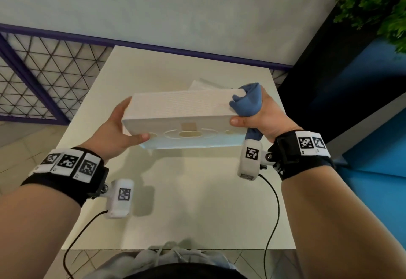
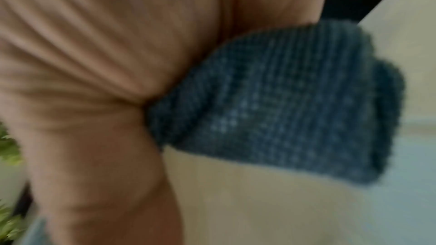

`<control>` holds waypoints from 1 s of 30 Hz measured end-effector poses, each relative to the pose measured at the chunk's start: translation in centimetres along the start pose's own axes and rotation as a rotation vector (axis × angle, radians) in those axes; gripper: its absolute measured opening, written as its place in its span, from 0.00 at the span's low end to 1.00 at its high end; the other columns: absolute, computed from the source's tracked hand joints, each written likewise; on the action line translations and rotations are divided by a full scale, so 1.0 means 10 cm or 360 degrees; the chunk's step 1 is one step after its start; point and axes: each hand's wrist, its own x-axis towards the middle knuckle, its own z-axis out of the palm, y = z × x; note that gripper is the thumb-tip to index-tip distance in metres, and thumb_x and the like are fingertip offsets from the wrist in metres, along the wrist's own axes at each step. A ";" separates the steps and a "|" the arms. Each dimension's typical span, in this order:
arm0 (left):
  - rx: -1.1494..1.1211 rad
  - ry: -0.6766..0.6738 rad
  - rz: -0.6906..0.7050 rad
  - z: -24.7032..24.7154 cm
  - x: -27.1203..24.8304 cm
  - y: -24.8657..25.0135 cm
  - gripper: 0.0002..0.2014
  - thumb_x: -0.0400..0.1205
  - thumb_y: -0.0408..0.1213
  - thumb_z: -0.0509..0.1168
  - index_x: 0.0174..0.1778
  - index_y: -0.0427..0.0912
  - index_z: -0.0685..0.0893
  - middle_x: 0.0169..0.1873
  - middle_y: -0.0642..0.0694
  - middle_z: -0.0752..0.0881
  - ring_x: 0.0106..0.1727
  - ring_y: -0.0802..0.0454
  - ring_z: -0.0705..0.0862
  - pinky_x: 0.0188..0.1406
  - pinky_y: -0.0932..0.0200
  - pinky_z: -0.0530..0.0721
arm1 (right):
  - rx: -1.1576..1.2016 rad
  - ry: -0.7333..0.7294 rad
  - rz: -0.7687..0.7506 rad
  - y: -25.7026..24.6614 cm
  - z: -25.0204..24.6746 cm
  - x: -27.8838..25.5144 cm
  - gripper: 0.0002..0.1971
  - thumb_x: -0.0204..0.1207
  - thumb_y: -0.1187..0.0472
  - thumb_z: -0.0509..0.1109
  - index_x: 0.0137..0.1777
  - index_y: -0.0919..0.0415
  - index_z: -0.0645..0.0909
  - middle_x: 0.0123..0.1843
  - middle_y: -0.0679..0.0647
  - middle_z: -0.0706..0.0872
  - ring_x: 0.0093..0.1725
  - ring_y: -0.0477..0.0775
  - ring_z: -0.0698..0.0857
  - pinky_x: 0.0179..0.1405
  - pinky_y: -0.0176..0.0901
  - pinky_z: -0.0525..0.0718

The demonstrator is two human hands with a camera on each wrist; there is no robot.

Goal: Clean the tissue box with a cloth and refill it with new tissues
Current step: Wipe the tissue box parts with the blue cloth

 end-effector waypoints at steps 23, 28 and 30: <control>0.0645 0.0148 0.0469 0.53 -0.03 0.33 0.39 0.58 0.42 0.81 0.65 0.48 0.72 0.50 0.55 0.81 0.52 0.48 0.82 0.50 0.47 0.84 | -0.0787 0.0137 0.0029 -0.44 0.59 -0.04 0.25 0.86 0.48 0.51 0.82 0.51 0.61 0.85 0.46 0.60 0.82 0.49 0.63 0.77 0.39 0.61; 0.0586 0.0158 0.0473 0.62 -0.08 0.42 0.31 0.57 0.49 0.71 0.56 0.46 0.74 0.40 0.57 0.80 0.38 0.56 0.80 0.36 0.62 0.73 | -0.1299 -0.0086 -0.0226 -0.73 1.08 -0.30 0.29 0.86 0.46 0.46 0.85 0.51 0.47 0.87 0.48 0.47 0.86 0.56 0.44 0.84 0.60 0.43; 0.0417 0.0146 0.0476 0.62 -0.11 0.42 0.27 0.55 0.53 0.70 0.48 0.55 0.70 0.36 0.59 0.82 0.37 0.67 0.81 0.34 0.69 0.74 | -0.1297 -0.0103 -0.0436 -0.72 1.12 -0.35 0.29 0.85 0.46 0.48 0.84 0.50 0.48 0.87 0.47 0.49 0.86 0.53 0.46 0.84 0.58 0.43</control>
